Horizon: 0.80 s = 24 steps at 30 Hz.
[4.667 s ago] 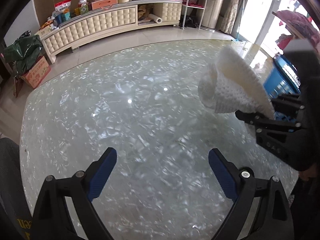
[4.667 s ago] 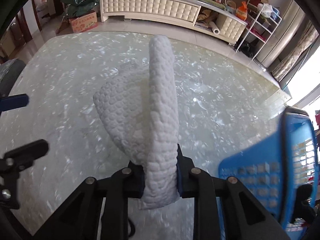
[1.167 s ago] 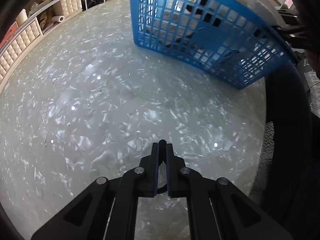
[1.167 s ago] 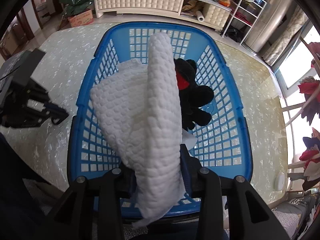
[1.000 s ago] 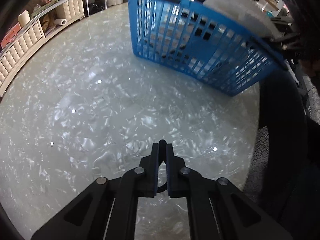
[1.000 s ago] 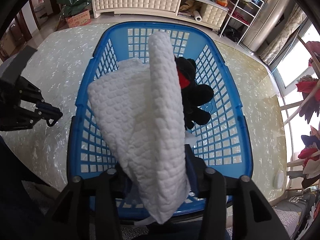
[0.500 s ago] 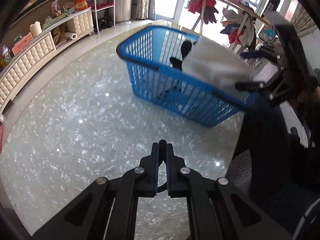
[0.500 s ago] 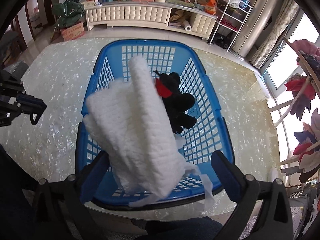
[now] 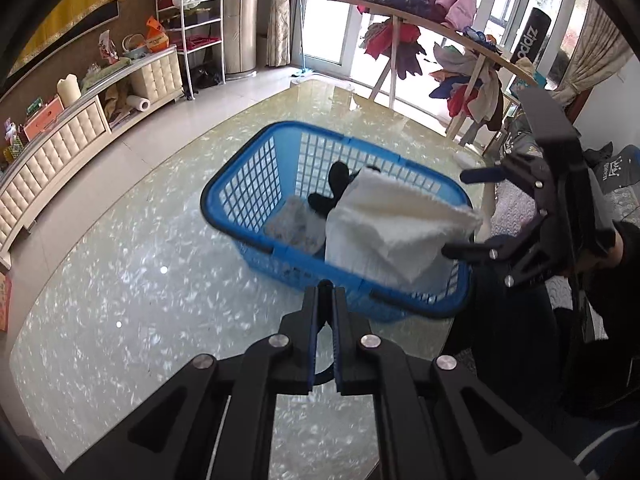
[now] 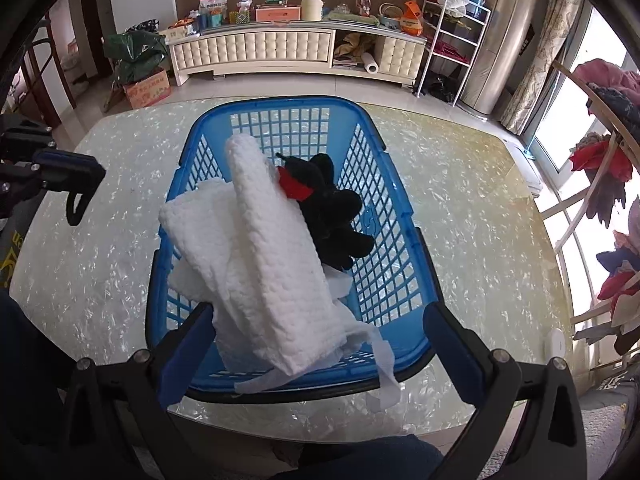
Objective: Organize soft objects
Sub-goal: 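Open the right tool to release the towel while the left tool drops the ring into the basket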
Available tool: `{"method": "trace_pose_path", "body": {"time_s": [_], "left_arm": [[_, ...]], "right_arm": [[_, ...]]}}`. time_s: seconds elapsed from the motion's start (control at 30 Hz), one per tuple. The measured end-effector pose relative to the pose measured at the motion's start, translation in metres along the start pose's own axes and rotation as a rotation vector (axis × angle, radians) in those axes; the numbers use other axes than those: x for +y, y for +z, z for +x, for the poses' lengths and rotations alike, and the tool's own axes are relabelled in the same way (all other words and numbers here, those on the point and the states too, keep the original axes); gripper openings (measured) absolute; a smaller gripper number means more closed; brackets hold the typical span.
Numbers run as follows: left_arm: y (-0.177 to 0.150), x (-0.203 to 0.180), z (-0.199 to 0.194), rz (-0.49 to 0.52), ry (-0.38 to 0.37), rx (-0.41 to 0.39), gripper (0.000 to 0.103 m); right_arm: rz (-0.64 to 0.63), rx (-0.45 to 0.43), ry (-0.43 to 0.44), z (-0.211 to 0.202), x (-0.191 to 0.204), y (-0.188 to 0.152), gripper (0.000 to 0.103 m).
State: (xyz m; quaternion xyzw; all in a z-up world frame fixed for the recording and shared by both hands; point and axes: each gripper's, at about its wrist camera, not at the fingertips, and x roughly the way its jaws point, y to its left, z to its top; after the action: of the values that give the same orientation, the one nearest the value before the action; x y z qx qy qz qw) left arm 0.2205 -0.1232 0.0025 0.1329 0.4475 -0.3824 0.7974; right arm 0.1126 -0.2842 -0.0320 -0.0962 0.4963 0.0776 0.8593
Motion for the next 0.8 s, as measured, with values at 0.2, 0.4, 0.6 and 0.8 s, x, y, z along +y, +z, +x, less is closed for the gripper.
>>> {"method": "trace_pose_path", "body": {"time_s": [0.2,0.4,0.6,0.8], "left_arm": [[0.023,-0.004,0.015,0.021,-0.007,0.013,0.005],[0.038,-0.004,0.034,0.031,0.004,0.016,0.005],[0.047,0.002,0.062,0.026,0.004,0.046,0.005],[0.056,0.007,0.084,0.032,-0.003,0.071,0.005]], "right_arm": [[0.043,-0.024,0.033,0.001,-0.005,-0.001,0.103],[0.060,-0.046,0.065,0.000,-0.011,-0.002,0.103],[0.080,-0.062,0.096,0.001,-0.020,-0.002,0.103],[0.107,-0.062,0.126,0.002,-0.028,-0.009,0.103]]}}
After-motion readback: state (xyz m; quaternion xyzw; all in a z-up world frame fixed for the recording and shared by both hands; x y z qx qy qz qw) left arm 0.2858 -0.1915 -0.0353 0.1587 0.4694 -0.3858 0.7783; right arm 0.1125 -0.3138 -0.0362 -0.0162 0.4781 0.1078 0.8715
